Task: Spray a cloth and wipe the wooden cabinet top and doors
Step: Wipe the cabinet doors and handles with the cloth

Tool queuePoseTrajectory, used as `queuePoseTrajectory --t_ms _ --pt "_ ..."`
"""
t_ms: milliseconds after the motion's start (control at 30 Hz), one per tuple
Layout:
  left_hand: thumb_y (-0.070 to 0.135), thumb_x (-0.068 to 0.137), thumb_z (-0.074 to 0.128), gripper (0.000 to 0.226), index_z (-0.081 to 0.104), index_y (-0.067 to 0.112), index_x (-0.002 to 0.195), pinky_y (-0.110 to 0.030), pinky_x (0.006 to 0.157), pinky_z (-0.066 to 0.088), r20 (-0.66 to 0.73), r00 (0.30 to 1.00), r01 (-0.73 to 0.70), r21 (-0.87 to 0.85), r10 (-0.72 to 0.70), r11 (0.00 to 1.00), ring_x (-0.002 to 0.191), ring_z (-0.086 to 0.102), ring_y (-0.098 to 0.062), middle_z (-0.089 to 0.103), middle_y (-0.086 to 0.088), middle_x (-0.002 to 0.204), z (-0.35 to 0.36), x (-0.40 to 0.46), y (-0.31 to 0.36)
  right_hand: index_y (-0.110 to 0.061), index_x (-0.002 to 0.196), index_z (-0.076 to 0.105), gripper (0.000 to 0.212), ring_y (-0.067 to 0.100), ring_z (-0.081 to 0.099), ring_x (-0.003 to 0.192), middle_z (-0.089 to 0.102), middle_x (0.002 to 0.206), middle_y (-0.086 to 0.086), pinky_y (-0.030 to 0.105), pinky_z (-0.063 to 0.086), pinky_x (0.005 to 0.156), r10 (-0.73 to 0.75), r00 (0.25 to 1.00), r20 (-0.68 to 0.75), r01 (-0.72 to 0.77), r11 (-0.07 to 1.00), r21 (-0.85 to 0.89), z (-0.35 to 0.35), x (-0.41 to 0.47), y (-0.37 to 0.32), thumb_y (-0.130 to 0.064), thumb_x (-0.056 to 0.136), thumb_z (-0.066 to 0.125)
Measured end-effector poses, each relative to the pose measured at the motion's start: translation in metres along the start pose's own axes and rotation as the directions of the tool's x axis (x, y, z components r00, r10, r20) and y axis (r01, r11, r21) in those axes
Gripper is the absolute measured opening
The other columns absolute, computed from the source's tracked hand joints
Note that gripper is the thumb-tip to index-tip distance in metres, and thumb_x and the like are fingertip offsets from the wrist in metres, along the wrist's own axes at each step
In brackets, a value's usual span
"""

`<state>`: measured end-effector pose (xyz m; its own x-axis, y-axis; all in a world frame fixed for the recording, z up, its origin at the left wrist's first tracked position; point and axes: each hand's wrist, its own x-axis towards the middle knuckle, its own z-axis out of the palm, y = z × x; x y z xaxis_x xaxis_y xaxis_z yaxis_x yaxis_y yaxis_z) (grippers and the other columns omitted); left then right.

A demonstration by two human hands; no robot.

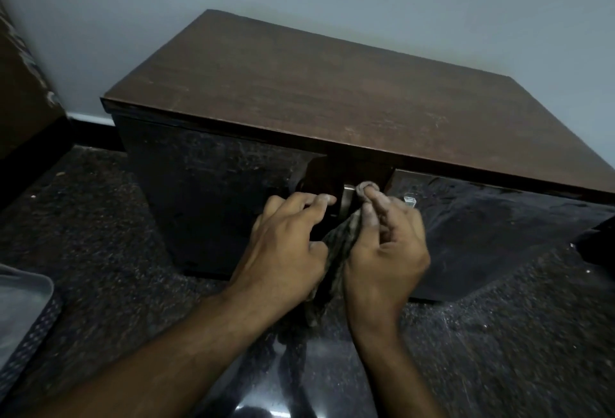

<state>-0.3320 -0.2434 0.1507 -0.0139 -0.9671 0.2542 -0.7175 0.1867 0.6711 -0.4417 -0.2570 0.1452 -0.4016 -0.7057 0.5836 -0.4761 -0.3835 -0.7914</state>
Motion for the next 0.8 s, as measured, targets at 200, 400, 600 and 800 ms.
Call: queuePoseTrajectory --t_ms 200,400,600,800 --pt "0.010 0.082 0.056 0.064 0.044 0.022 0.144 -0.027 0.101 0.039 -0.009 1.000 0.002 0.012 -0.002 1.000 0.110 0.034 -0.004 0.047 0.014 0.137 0.002 0.002 -0.002 0.004 0.108 0.073 0.018 0.007 0.057 0.095 0.064 0.100 0.014 0.012 0.050 0.085 -0.307 0.949 0.068 0.315 0.932 -0.180 0.008 -0.008 0.012 0.004 0.089 0.071" --pt "0.010 0.082 0.057 0.066 0.042 0.021 0.145 -0.029 0.104 0.039 0.002 1.000 0.001 0.015 -0.001 1.000 0.117 0.037 -0.007 0.045 0.014 0.139 0.002 0.001 -0.001 0.005 0.106 0.073 0.015 0.011 0.058 0.096 0.063 0.101 0.018 0.021 0.054 0.082 -0.381 0.920 0.092 0.391 0.902 -0.182 0.006 -0.005 0.016 0.003 0.092 0.069" --pt "0.009 0.082 0.057 0.067 0.041 0.024 0.146 -0.032 0.104 0.041 0.022 1.000 0.005 0.013 -0.005 1.000 0.116 0.035 -0.005 0.044 0.017 0.139 0.001 0.000 -0.003 0.005 0.111 0.071 0.017 0.030 0.063 0.100 0.062 0.112 0.019 0.041 0.056 0.082 -0.382 0.913 0.142 0.404 0.894 -0.192 0.005 0.002 0.022 0.002 0.097 0.060" --pt "0.007 0.081 0.059 0.066 0.044 0.022 0.144 -0.032 0.103 0.041 -0.007 1.000 0.007 0.002 -0.007 1.000 0.114 0.036 -0.005 0.047 0.016 0.138 0.003 0.001 -0.005 0.007 0.107 0.071 0.017 0.026 0.058 0.097 0.065 0.111 0.020 0.021 0.042 0.091 -0.401 0.898 0.180 0.437 0.859 -0.266 0.011 0.006 0.012 0.004 0.095 0.059"
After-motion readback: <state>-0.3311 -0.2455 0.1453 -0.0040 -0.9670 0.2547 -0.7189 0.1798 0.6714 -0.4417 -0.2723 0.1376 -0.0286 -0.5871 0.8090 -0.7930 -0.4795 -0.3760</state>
